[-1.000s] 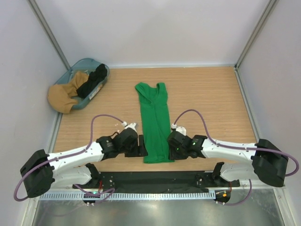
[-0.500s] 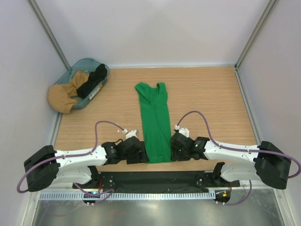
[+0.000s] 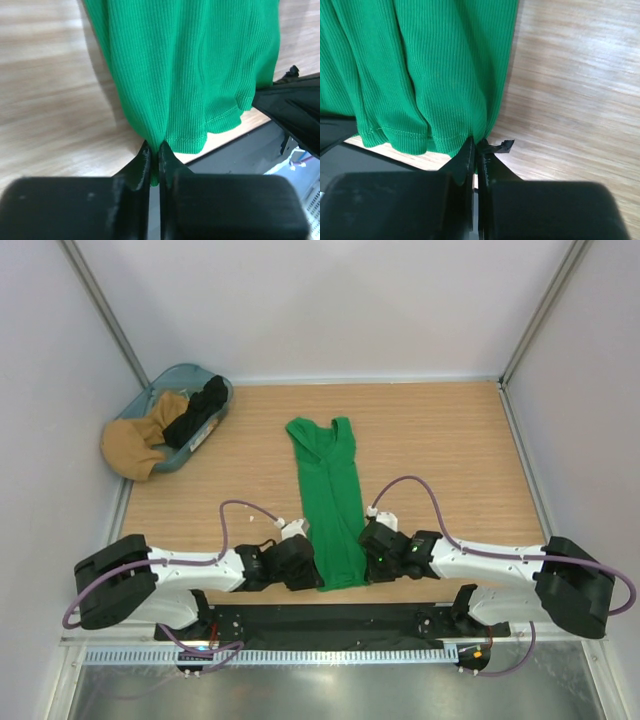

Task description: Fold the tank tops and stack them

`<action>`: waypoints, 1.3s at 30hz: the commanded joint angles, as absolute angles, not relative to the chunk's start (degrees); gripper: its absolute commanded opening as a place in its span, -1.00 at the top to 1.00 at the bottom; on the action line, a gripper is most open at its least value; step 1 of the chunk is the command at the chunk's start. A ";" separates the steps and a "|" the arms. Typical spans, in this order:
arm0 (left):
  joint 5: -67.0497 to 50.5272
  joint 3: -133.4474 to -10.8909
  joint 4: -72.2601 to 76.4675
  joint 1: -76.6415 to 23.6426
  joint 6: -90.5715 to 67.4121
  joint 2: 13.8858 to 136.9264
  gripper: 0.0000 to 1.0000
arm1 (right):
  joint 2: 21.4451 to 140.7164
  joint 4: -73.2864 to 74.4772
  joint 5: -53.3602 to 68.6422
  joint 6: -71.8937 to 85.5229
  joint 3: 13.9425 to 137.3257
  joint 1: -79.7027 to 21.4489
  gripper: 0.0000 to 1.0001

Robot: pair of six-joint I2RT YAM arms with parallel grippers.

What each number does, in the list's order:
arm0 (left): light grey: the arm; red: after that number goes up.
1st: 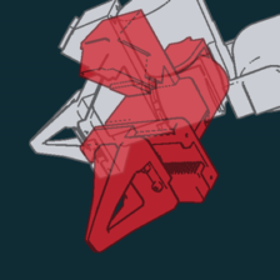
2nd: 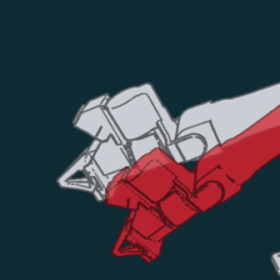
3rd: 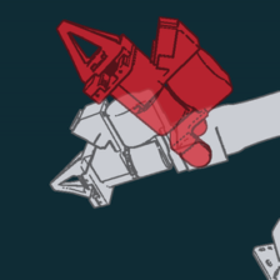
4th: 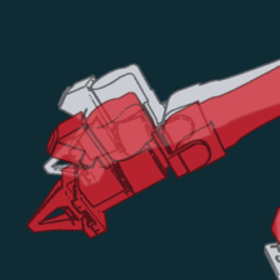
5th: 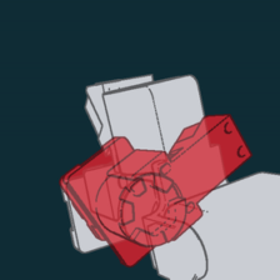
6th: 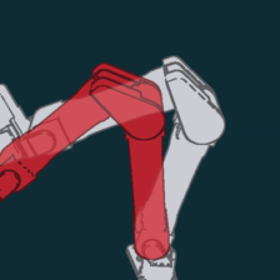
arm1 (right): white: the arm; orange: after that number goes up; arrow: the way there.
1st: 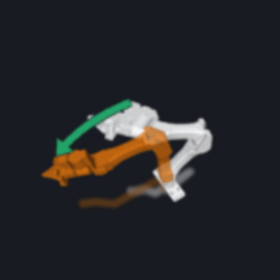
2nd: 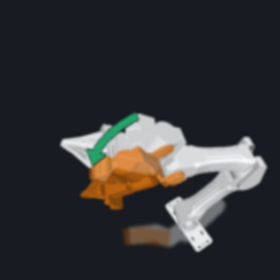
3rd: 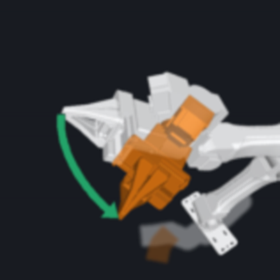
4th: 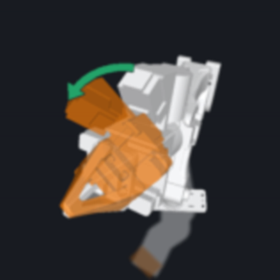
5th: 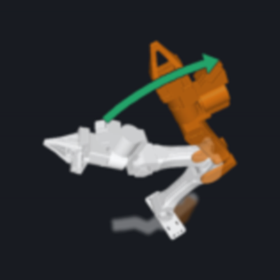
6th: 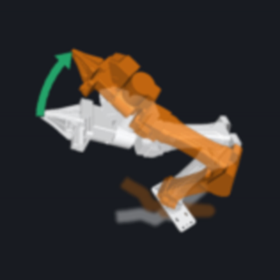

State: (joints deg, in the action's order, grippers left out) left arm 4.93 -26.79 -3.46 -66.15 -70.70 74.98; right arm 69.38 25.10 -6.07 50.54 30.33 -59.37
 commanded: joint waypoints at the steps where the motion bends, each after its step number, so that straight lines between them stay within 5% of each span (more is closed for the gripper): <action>1: 5.45 -27.42 -3.34 -68.20 -71.81 75.06 1.00 | 67.77 26.19 -5.71 50.10 32.08 -60.03 0.97; 15: 11.08 -37.17 -16.78 -66.63 -67.42 71.02 1.00 | 68.63 37.70 -12.65 44.57 44.46 -60.03 0.98; 39: 0.71 -60.46 -23.47 -37.01 -47.90 85.77 1.00 | 93.93 38.50 -16.79 32.96 75.83 -41.14 0.98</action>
State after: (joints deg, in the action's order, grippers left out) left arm 2.42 -55.99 -22.33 -39.27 -52.23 82.98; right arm 90.78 38.98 -15.38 35.48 70.52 -42.68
